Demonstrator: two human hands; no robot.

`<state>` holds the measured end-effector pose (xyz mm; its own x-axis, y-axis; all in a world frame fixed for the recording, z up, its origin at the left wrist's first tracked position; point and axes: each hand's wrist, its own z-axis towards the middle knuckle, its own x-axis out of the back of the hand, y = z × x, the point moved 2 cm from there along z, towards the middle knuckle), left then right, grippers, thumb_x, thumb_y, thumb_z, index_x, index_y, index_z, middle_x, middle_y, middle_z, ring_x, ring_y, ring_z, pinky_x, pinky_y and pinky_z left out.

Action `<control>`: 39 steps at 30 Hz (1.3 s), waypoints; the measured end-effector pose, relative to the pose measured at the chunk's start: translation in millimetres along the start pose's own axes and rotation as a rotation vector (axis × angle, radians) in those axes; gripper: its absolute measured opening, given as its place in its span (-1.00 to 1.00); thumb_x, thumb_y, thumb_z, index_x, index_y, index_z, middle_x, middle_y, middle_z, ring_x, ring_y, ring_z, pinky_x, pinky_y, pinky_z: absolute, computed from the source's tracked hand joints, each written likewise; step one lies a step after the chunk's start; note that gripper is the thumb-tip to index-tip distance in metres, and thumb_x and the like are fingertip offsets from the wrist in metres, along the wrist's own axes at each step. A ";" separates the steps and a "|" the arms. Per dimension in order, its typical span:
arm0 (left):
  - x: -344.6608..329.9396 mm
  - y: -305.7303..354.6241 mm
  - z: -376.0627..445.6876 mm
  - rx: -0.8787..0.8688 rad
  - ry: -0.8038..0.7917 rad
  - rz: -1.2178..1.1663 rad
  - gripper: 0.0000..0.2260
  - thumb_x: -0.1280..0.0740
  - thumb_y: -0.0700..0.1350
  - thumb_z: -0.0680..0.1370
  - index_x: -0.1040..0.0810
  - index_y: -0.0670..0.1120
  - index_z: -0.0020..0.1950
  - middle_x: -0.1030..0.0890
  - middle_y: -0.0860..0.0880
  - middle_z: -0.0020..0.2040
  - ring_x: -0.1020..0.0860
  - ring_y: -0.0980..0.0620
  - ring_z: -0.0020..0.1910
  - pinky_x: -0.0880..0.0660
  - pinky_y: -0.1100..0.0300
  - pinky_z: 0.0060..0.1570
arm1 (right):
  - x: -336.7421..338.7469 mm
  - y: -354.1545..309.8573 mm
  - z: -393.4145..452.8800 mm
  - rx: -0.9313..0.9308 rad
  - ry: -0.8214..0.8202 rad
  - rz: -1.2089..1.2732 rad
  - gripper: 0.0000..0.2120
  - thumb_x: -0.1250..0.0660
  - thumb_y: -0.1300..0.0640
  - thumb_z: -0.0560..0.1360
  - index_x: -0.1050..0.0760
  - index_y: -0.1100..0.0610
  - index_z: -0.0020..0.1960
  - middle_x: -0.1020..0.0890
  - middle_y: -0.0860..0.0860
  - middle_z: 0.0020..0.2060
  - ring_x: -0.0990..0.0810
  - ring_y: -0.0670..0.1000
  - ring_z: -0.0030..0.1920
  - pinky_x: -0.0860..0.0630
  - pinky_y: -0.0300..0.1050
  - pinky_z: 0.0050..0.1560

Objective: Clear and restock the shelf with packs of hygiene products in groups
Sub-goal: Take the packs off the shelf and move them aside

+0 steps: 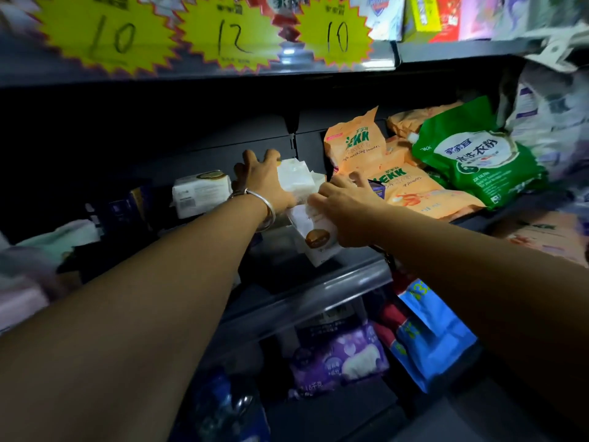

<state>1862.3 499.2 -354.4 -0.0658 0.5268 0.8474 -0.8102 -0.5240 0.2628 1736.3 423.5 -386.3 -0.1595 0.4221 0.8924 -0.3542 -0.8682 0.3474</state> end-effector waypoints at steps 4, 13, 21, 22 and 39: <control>32.7 9.6 -45.6 -0.084 -0.032 -0.023 -0.21 -0.49 -0.04 0.34 -0.11 -0.07 0.43 -0.18 -0.19 0.33 -0.24 -0.22 0.30 -0.29 0.01 0.27 | 23.8 -19.8 -42.0 -0.006 -0.004 -0.015 -0.27 -0.42 0.00 0.39 -0.14 0.02 0.45 -0.31 0.06 0.35 -0.19 0.11 0.40 -0.09 0.23 0.38; 70.3 6.2 -158.1 -0.128 -0.145 0.068 -0.30 -0.51 -0.07 0.34 -0.25 -0.25 0.34 -0.45 -0.24 0.22 -0.47 -0.18 0.16 -0.46 0.05 0.04 | 37.4 -82.0 -140.3 0.010 -0.103 -0.036 -0.21 -0.44 -0.04 0.34 -0.14 0.04 0.46 -0.35 0.07 0.27 -0.28 0.13 0.30 -0.19 0.11 0.32; 44.9 -28.1 -255.1 -0.142 -0.311 0.100 -0.27 -0.44 0.02 0.40 -0.19 -0.19 0.45 -0.31 -0.20 0.37 -0.28 -0.17 0.36 -0.31 0.04 0.25 | -3.8 -154.2 -215.3 0.010 -0.288 0.016 -0.25 -0.46 0.00 0.31 -0.19 0.04 0.40 -0.33 0.04 0.27 -0.28 0.11 0.29 -0.27 0.02 0.22; 36.5 -33.8 -266.7 -0.144 -0.335 0.099 -0.27 -0.44 0.01 0.40 -0.19 -0.19 0.45 -0.30 -0.21 0.37 -0.28 -0.18 0.36 -0.31 0.05 0.26 | -12.3 -163.3 -222.3 0.009 -0.310 0.032 -0.25 -0.46 0.01 0.31 -0.19 0.05 0.40 -0.33 0.04 0.27 -0.28 0.11 0.29 -0.28 0.03 0.21; -189.9 -156.2 -385.0 -0.014 -0.772 0.270 -0.24 -0.53 -0.03 0.32 -0.22 -0.12 0.41 -0.27 -0.13 0.33 -0.27 -0.15 0.32 -0.31 -0.01 0.30 | -231.7 -252.4 -241.0 0.005 -0.592 0.152 -0.34 -0.43 -0.01 0.36 -0.23 0.01 0.38 -0.36 -0.01 0.29 -0.23 0.08 0.33 -0.18 0.09 0.31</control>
<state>1777.1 738.7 -734.0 0.1555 -0.2285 0.9610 -0.8312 -0.5559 0.0023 1640.6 607.7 -750.1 0.3315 0.0783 0.9402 -0.3628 -0.9093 0.2036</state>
